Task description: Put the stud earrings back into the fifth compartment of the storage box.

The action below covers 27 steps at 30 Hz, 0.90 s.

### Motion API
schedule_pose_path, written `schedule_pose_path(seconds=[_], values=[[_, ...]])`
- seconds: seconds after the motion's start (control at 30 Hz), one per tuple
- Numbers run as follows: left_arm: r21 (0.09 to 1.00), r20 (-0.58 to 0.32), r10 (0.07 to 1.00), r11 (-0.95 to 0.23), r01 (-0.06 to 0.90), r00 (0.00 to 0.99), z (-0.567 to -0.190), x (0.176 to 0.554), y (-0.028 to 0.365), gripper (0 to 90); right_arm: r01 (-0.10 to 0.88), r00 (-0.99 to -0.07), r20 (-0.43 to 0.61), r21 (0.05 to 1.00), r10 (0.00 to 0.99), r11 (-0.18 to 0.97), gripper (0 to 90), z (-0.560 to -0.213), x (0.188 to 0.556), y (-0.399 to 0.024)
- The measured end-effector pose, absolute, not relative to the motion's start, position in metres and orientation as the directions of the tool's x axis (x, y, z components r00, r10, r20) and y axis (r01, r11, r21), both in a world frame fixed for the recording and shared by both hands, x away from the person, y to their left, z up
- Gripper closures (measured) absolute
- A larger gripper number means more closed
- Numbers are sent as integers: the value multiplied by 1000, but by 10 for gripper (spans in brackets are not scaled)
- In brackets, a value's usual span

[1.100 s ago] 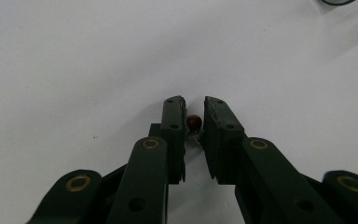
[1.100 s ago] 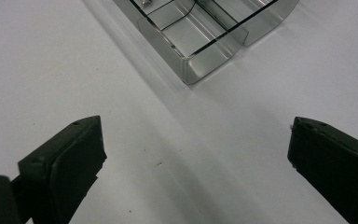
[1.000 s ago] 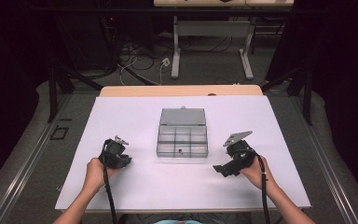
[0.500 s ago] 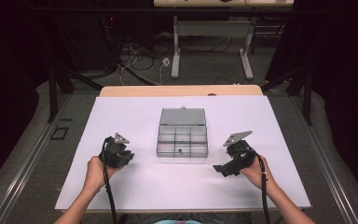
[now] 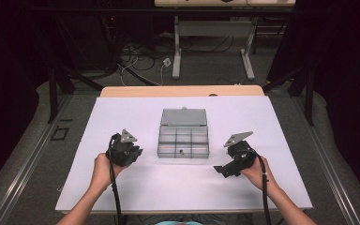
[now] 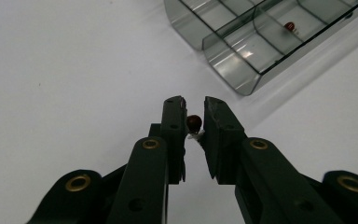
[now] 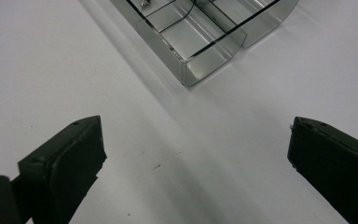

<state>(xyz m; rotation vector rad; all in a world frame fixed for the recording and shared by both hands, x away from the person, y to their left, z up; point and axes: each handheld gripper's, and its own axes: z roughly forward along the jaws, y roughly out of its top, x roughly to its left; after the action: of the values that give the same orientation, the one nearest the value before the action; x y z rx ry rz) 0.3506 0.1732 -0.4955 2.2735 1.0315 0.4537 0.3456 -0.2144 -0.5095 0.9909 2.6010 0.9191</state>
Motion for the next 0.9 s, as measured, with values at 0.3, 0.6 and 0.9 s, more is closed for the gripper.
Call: schedule_pose_path(seconds=[0.3,0.6,0.9], values=[[674,70,741,-528,516,667,-484,353,154,784,529,-753,23,616,658,584,36,-510,347,-216],[707,69,719,-524,474,692,-475,355,134,784,527,-752,26,624,659,577,36,-510,348,-217],[720,74,704,-528,451,707,-472,364,116,784,516,-754,19,636,656,574,37,-510,348,-217]])
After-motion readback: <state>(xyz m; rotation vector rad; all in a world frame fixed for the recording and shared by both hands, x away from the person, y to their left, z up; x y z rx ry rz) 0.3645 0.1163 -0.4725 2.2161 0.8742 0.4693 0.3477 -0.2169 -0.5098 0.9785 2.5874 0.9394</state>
